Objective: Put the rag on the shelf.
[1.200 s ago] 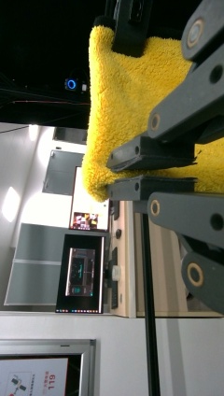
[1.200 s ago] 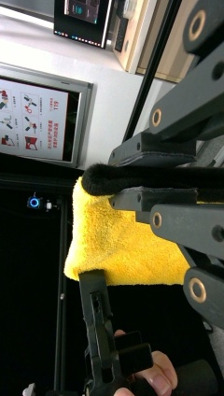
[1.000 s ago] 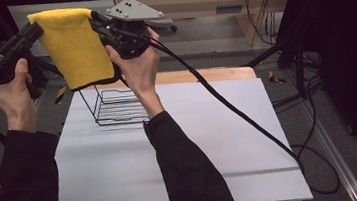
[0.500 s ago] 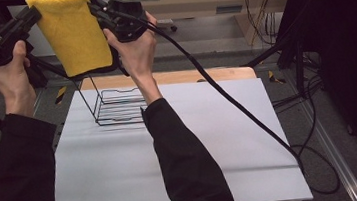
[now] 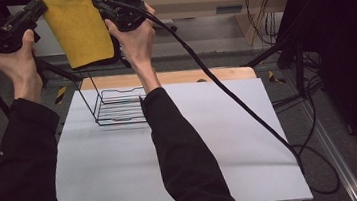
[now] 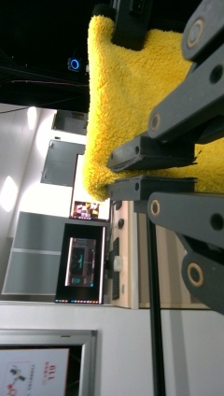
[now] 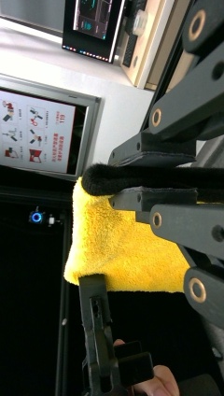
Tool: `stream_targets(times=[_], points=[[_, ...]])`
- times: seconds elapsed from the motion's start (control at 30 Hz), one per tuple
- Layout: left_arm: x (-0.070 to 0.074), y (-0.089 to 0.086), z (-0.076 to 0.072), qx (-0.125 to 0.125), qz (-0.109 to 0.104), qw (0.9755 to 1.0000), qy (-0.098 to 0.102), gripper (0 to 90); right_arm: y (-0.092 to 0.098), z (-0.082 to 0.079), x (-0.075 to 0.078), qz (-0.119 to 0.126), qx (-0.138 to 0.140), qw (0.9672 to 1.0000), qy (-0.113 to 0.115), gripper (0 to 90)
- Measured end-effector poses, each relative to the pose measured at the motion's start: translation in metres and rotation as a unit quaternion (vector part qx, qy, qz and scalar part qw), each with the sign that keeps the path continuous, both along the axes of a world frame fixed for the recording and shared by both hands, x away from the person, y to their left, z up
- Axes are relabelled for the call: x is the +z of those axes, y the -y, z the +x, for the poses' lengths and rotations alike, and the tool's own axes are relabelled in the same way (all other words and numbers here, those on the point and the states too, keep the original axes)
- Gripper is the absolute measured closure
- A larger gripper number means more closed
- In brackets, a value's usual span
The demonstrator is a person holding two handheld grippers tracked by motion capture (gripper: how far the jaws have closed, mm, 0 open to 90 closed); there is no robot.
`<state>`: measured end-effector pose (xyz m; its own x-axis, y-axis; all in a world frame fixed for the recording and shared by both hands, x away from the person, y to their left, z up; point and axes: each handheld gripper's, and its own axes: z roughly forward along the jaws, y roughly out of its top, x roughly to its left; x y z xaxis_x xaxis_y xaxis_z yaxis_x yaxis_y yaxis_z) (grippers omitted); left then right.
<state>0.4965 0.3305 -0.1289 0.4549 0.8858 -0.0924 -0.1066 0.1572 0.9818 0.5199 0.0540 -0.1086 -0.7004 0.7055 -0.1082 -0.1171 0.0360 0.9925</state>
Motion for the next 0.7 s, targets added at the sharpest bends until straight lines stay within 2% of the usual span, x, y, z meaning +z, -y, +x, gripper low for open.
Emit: stream_targets(times=[0.13,0.2,0.3,0.4,0.53,0.7], points=[[-0.003,-0.001,0.007,0.001,0.006,1.0000,0.002,84.0,-0.001,0.008,-0.004,-0.001,0.002,1.0000,-0.001,79.8],[-0.005,0.000,0.010,0.003,0.017,0.9998,0.003,83.9,0.000,0.012,-0.005,-0.002,0.001,1.0000,-0.002,79.8],[-0.010,0.001,0.013,-0.001,0.024,0.9997,-0.004,84.0,0.000,0.017,-0.008,-0.010,-0.003,0.9999,-0.007,79.8],[-0.018,0.001,0.012,-0.009,0.026,0.9996,-0.003,84.0,0.002,0.018,-0.014,-0.016,-0.004,0.9998,-0.012,79.8],[-0.029,0.001,0.013,-0.012,0.042,0.9989,-0.015,84.0,0.005,0.019,-0.026,-0.018,-0.001,0.9996,-0.022,79.8],[-0.040,0.000,0.013,-0.017,0.047,0.9985,-0.024,84.0,0.005,0.021,-0.036,-0.026,0.001,0.9993,-0.028,79.9]])
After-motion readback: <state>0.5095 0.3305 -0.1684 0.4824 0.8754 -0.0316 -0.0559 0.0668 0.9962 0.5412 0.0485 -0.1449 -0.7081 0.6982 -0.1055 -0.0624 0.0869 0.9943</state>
